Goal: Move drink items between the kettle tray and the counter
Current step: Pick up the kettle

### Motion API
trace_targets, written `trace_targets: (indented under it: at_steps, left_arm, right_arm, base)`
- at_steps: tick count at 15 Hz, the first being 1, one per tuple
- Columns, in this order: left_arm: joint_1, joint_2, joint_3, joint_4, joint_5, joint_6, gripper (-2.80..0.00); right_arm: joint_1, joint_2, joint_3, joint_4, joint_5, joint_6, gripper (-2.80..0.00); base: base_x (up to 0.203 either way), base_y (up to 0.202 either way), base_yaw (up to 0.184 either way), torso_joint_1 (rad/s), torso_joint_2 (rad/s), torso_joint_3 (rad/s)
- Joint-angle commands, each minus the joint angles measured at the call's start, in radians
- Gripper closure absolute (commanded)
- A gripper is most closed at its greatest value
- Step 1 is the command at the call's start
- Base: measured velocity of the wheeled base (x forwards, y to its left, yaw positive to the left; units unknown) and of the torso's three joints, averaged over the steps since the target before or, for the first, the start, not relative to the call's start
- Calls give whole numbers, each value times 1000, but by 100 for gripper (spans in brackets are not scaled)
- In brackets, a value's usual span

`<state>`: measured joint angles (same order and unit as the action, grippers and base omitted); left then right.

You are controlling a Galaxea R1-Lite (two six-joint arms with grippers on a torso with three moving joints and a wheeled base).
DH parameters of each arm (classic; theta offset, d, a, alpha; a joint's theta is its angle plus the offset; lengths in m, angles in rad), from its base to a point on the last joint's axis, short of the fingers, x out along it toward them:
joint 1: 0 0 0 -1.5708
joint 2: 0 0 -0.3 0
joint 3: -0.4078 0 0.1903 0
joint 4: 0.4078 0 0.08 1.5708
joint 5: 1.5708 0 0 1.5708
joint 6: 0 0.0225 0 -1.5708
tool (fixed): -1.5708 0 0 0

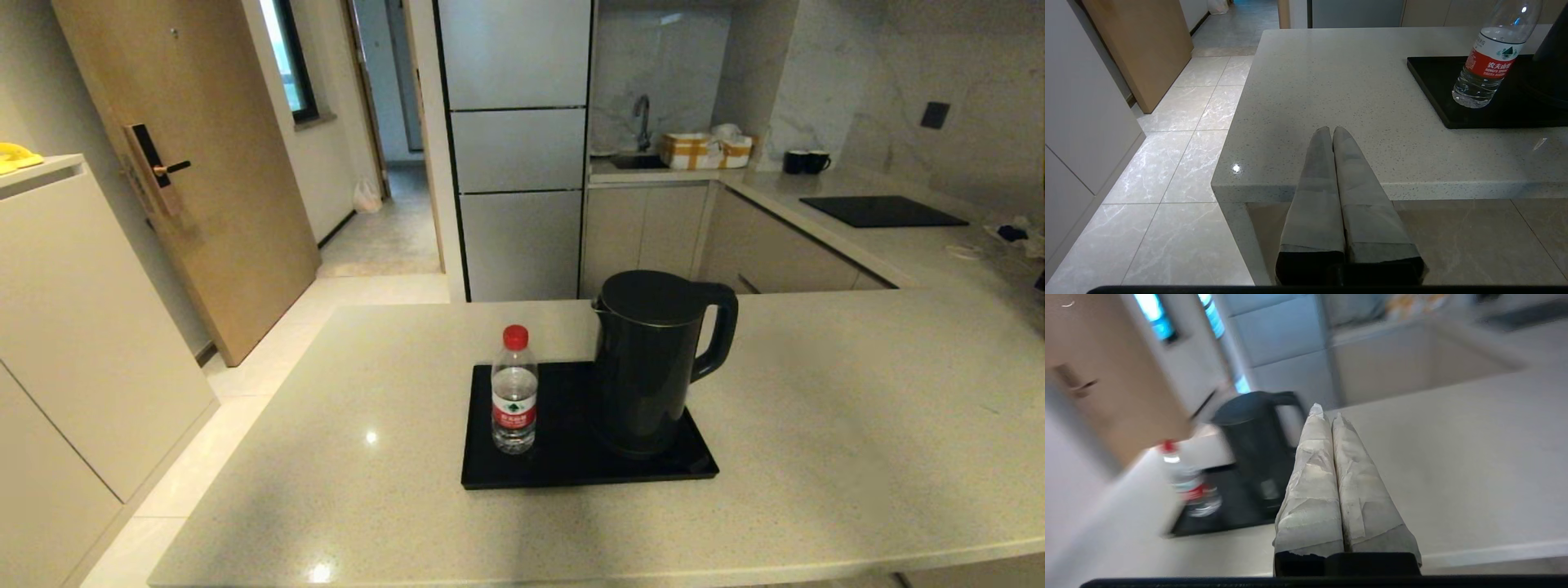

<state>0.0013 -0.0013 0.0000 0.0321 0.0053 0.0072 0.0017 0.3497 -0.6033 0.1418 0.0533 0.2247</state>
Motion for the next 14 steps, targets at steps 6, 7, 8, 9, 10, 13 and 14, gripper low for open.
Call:
trace_targets:
  at_steps: [6, 7, 8, 9, 10, 13, 14]
  left_arm:
    - [0, 1, 0, 0, 1, 0, 0]
    - [0, 1, 0, 0, 1, 0, 0]
    - [0, 1, 0, 0, 1, 0, 0]
    - [0, 1, 0, 0, 1, 0, 0]
    - [0, 1, 0, 0, 1, 0, 0]
    - [0, 1, 0, 0, 1, 0, 0]
    - [0, 1, 0, 0, 1, 0, 0]
  right_arm:
    - [29, 746, -140, 195, 318, -32, 0]
    - [32, 829, -107, 110, 328, -60, 0]
    - [35, 912, -77, -5, 321, -79, 0]
    - [37, 994, -49, -137, 301, -93, 0]
    - [39, 1063, -27, -252, 280, -102, 0]
    - [40, 1262, -9, -506, 249, -117, 0]
    - [40, 1303, -9, -588, 242, -132, 0]
  base:
    - [0, 0, 0, 0, 0, 0]
    - [0, 0, 0, 0, 0, 0]
    - [0, 0, 0, 0, 0, 0]
    - [0, 0, 0, 0, 0, 0]
    - [0, 0, 0, 0, 0, 0]
    - [0, 0, 0, 0, 0, 0]
    - [0, 0, 0, 0, 0, 0]
